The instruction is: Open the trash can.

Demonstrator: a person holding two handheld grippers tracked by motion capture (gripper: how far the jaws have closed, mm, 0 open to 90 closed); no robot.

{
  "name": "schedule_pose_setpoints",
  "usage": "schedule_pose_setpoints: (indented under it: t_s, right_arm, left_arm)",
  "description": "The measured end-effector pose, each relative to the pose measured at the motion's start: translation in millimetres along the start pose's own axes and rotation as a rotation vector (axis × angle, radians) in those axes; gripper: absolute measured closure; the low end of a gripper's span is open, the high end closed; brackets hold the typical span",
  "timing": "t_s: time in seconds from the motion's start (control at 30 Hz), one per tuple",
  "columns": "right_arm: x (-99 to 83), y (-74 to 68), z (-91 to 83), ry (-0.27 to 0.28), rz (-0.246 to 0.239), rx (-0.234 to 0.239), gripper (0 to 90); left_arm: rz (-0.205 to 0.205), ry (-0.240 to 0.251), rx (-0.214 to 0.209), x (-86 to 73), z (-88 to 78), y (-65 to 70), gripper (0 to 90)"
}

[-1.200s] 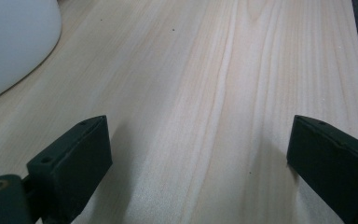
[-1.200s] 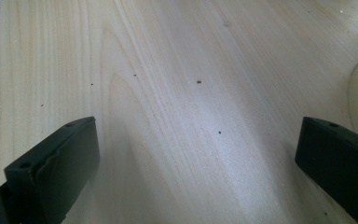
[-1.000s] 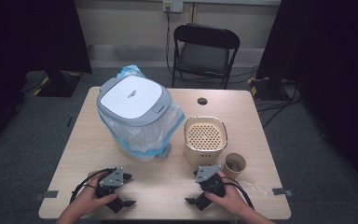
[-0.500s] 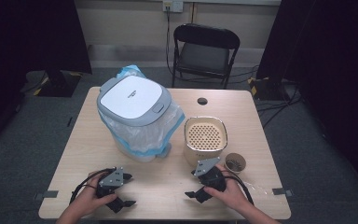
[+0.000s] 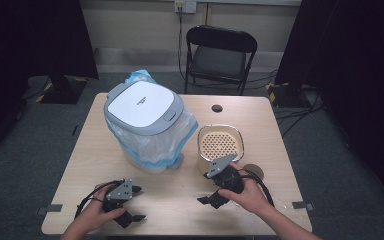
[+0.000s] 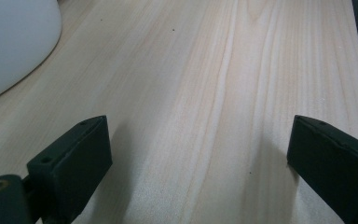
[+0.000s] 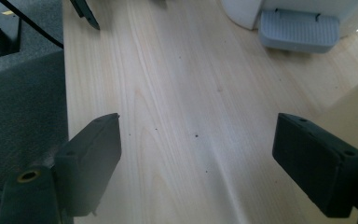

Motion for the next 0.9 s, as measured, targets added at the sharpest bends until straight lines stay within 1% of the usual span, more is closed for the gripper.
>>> schedule_pose_setpoints:
  t_s: [0.1, 0.23, 0.33, 0.4, 0.47, 0.5, 0.57, 0.67, 0.73, 0.77, 0.9]
  right_arm:
    - [5.9, 2.3, -6.8, -0.002, -0.005, 0.002, 15.4]
    - [14.6, 6.1, -18.2, 0.016, -0.003, 0.019, 15.5]
    - [19.8, 9.1, -25.6, 0.016, -0.014, 0.021, 15.5]
    - [21.5, 9.9, -28.7, 0.006, -0.017, 0.019, 15.5]
    - [28.0, 13.2, -38.2, -0.001, -0.028, 0.01, 15.4]
    - [29.4, 14.6, -40.2, 0.001, -0.034, 0.007, 15.4]
    - [33.9, 17.4, -46.1, 0.005, -0.027, 0.006, 15.4]
    - [39.3, 22.0, -51.7, 0.006, -0.039, -0.001, 15.4]
    - [42.6, 24.3, -54.7, 0.003, -0.034, -0.003, 15.4]
    - [43.9, 25.3, -55.5, 0.006, -0.035, -0.004, 15.5]
    - [49.9, 30.6, -59.5, 0.002, -0.036, -0.006, 15.5]
  left_arm:
    - [0.0, 0.0, 0.0, 0.0, 0.0, 0.0, 5.7]
    - [0.0, -0.001, 0.0, 0.0, -0.1, 0.0, 5.7]
    - [0.0, -0.002, 0.0, 0.0, -0.1, -0.1, 5.7]
    - [0.0, 0.0, 0.0, 0.0, 0.0, 0.0, 5.7]
    - [-0.001, 0.0, 0.0, 0.0, 0.0, 0.0, 5.7]
    - [0.002, -0.001, 0.0, 0.0, 0.0, -0.1, 5.7]
    - [0.003, -0.005, 0.0, 0.0, -0.3, -0.2, 5.7]
    - [0.002, -0.002, 0.0, 0.0, -0.1, -0.2, 5.7]
    - [0.005, -0.011, -0.001, 0.1, -0.7, -0.4, 5.7]
    - [0.002, -0.001, -0.001, 0.0, -0.1, -0.2, 5.7]
    - [0.0, -0.001, 0.0, 0.0, 0.0, 0.0, 5.7]
Point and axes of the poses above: each handheld gripper's, and its own axes: z roughly forward along the jaws, x roughly out of its top, y roughly to its right, the point moved 4 cm from there along z, roughly forward along the jaws, and after that the axes turned 11 degrees about -z, right-handed, at the moved point
